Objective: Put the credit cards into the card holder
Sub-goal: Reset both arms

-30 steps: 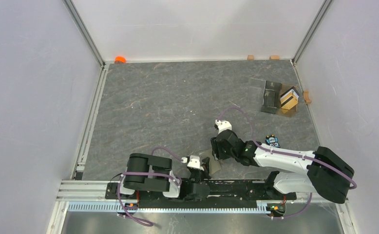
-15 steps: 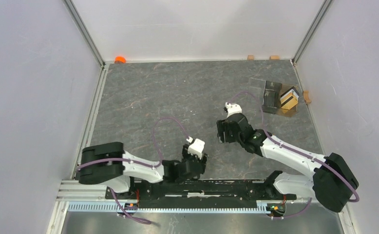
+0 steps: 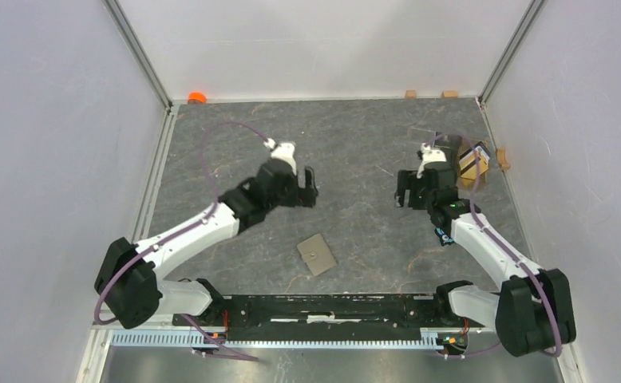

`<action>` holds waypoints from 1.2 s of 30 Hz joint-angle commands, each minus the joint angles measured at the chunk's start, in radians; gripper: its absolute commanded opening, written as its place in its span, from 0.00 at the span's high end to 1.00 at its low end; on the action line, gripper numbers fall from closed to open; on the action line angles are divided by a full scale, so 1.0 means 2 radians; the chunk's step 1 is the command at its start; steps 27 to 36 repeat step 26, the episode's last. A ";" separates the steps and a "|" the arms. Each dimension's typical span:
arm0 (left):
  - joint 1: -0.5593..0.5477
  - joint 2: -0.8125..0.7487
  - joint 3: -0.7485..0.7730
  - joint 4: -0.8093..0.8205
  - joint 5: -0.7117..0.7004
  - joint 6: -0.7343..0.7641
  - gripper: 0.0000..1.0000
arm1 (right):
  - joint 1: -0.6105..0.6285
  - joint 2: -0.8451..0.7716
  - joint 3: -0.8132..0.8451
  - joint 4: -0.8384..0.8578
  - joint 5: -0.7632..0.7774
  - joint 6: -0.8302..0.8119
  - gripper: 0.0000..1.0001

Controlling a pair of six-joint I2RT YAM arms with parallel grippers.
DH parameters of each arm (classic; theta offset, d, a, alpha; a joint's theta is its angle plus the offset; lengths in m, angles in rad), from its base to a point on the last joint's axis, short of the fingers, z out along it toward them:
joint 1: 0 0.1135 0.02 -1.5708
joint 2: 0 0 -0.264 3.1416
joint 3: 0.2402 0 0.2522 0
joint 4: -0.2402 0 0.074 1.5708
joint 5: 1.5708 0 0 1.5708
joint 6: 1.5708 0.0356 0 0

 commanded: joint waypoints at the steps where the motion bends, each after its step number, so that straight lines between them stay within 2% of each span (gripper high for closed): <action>1: 0.098 -0.019 0.057 -0.114 0.061 0.035 0.00 | -0.048 -0.060 -0.013 0.039 -0.011 -0.040 0.12; 3: 0.142 -0.037 0.076 -0.135 0.043 0.038 0.00 | -0.060 -0.090 -0.026 0.056 0.007 -0.052 0.11; 5: 0.156 -0.060 0.090 -0.146 -0.012 0.050 0.00 | -0.061 -0.120 -0.039 0.076 0.029 -0.067 0.11; 9: 0.157 -0.108 0.093 -0.146 -0.098 0.088 0.00 | -0.061 -0.181 -0.072 0.120 0.069 -0.088 0.11; 14: 0.157 -0.164 0.049 -0.116 -0.151 0.123 0.00 | -0.062 -0.240 -0.111 0.157 0.084 -0.096 0.11; 22: 0.157 -0.191 0.037 -0.105 -0.150 0.124 0.00 | -0.061 -0.237 -0.109 0.153 0.085 -0.096 0.11; 36: 0.157 -0.194 0.041 -0.109 -0.148 0.129 0.00 | -0.062 -0.236 -0.106 0.151 0.082 -0.093 0.10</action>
